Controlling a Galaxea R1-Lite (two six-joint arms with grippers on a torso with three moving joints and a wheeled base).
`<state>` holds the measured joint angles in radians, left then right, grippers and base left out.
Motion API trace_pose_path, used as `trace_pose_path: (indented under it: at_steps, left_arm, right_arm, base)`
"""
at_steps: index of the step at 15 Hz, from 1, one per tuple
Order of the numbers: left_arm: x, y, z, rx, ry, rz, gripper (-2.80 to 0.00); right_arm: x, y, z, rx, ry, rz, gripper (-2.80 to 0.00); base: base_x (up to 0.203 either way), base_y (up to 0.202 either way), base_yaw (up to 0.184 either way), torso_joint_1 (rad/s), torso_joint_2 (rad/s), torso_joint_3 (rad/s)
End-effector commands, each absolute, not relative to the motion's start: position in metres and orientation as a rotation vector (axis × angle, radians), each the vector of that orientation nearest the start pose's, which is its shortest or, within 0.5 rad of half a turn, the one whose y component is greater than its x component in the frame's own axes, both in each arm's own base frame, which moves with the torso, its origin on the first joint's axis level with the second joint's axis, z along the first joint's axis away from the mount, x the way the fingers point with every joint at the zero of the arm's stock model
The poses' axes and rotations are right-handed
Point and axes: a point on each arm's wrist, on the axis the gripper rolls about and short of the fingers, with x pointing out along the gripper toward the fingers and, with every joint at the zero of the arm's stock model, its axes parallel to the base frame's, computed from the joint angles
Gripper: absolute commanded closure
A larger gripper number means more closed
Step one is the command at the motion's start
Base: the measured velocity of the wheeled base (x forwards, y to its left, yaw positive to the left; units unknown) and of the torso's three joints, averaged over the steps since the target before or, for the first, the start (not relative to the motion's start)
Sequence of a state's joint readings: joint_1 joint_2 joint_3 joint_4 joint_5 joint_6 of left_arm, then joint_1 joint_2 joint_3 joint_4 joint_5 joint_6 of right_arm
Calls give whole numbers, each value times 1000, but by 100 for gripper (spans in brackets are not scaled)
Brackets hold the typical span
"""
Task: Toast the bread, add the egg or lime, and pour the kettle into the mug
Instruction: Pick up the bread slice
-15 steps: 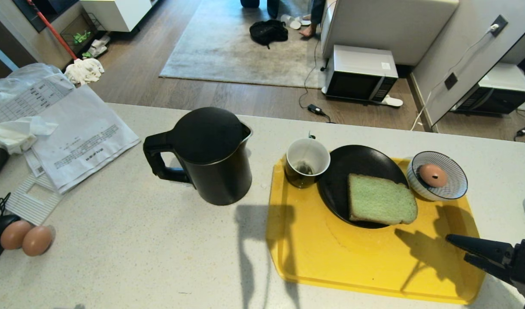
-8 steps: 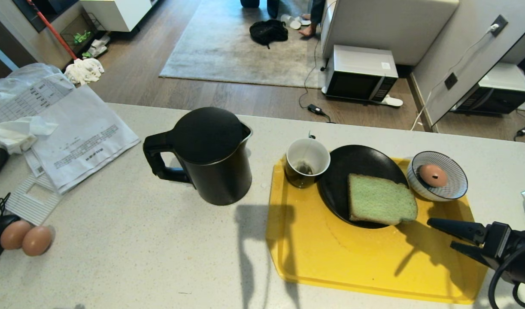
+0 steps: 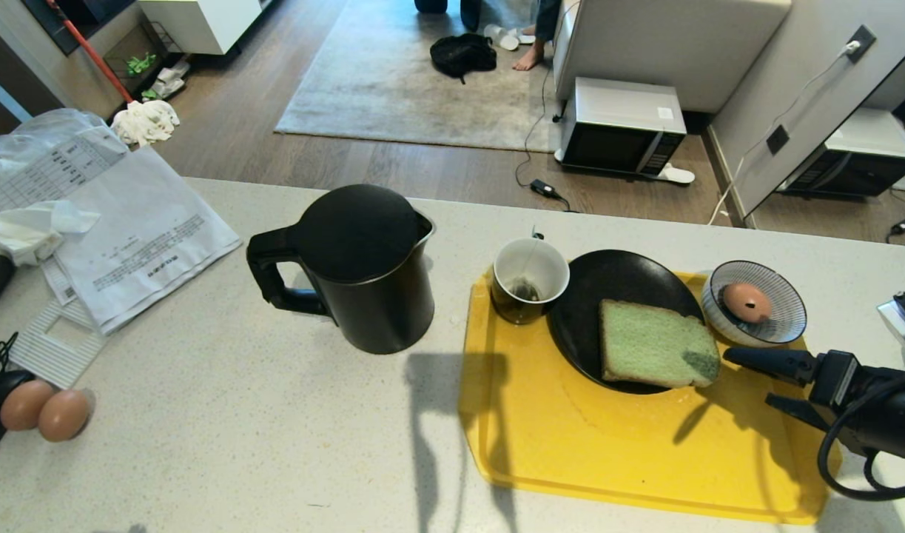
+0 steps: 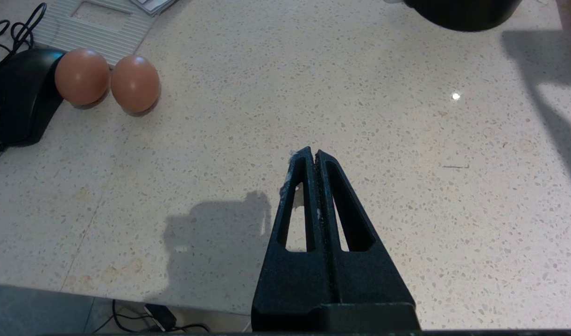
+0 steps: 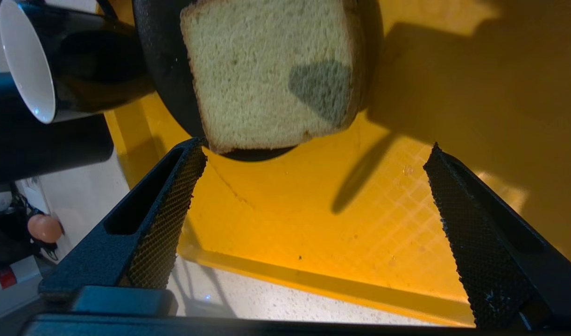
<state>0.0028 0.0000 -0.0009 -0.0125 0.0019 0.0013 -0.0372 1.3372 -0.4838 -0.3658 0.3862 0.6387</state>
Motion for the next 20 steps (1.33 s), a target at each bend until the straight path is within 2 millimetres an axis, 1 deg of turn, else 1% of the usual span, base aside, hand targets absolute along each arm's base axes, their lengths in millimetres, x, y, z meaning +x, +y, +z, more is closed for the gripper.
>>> trace_pose_path:
  at_steps: [1,3,6,9,11,13,17,20]
  left_arm:
    - [-23,0,77,2,-13,5,0]
    - [-23,0,77,2,-15,6,0]
    - [-23,0,77,2,-15,6,0]
    - [-23,0,77,2,-15,6,0]
    - [-23,0,77,2,-13,6,0]
    - [-23,0,77,2,-15,5,0]
    - [-23,0,77,2,-14,6,0]
    - [-23,0,77,2,-15,5,0]
  right_arm:
    - [202,0,162,735,587,170,-280]
    - [209,-1,165,757,588,170,-280]
    - [215,-3,161,822,611,136,-280]
    - [215,-9,162,831,596,113,-280]
    - [217,-11,159,841,606,96,-280]
    - [221,-15,155,852,619,71,-280]
    - [228,-19,155,856,613,59,-280]
    - [236,-21,155,857,616,54,-280]
  base:
    - [0,0,0,0,0,0]
    - [0,0,0,0,0,0]
    - [0,0,0,0,0,0]
    - [0,0,0,0,0,0]
    - [0,0,0,0,0,0]
    - [0,0,0,0,0,0]
    - [0,0,0,0,0,0]
    - [0,0,0,0,0,0]
